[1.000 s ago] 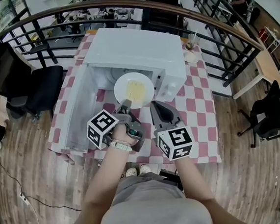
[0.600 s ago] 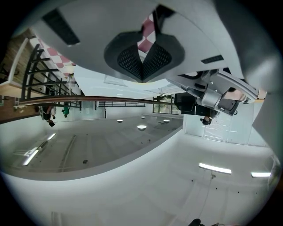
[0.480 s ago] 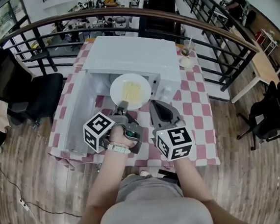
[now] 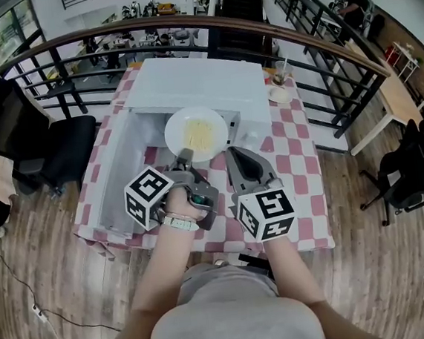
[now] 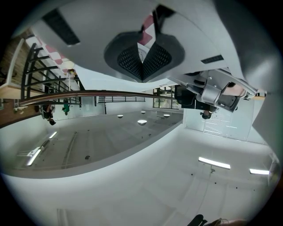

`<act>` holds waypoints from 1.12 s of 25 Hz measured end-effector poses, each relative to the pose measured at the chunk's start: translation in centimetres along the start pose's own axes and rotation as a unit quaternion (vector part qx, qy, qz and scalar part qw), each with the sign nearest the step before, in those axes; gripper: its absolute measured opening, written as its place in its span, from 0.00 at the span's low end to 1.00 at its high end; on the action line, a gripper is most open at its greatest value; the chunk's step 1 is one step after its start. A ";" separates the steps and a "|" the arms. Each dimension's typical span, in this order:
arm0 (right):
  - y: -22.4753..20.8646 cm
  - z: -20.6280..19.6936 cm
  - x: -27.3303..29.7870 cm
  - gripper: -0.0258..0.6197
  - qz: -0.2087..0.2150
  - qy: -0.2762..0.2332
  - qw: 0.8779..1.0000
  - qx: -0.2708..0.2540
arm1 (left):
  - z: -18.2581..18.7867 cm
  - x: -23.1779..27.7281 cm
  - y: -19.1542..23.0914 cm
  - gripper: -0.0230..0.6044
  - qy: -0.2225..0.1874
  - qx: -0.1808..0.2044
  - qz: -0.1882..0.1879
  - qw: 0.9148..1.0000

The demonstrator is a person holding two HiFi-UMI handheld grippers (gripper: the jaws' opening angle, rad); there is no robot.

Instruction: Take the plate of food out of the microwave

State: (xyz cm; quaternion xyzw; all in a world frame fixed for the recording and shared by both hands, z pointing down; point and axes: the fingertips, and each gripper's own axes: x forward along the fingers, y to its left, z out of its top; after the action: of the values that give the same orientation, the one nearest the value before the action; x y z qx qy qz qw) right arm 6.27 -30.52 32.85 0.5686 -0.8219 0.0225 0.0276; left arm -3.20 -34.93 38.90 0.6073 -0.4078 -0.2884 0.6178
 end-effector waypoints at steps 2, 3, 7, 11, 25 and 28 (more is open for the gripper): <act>0.0 0.1 -0.1 0.08 0.000 -0.002 1.000 0.003 | -0.2 0.0 -0.3 0.05 0.000 0.003 -0.002 1.000; 0.0 0.2 -0.2 0.08 0.000 -0.003 1.000 0.003 | -0.3 0.0 -0.4 0.05 0.000 0.004 -0.004 1.000; -0.1 0.4 -0.2 0.08 0.005 -0.004 1.000 -0.006 | -0.7 0.1 -0.8 0.05 0.002 0.001 -0.010 1.000; -0.3 0.3 -0.1 0.08 0.004 -0.003 1.000 -0.009 | -1.0 0.4 -0.8 0.05 0.004 0.000 -0.010 1.000; -1.9 0.8 -0.4 0.08 -0.011 -0.007 1.000 -0.012 | -2.6 1.0 -1.6 0.06 0.014 0.001 -0.013 1.000; -2.2 0.8 -0.4 0.08 -0.013 -0.007 1.000 -0.011 | -2.8 1.2 -1.7 0.06 0.014 -0.001 -0.014 1.000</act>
State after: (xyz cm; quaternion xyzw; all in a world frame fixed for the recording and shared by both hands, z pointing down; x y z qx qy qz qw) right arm 8.47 -30.97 32.03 0.5787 -0.8150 0.0092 0.0283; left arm 0.04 -34.69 37.62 0.6161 -0.3900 -0.2887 0.6205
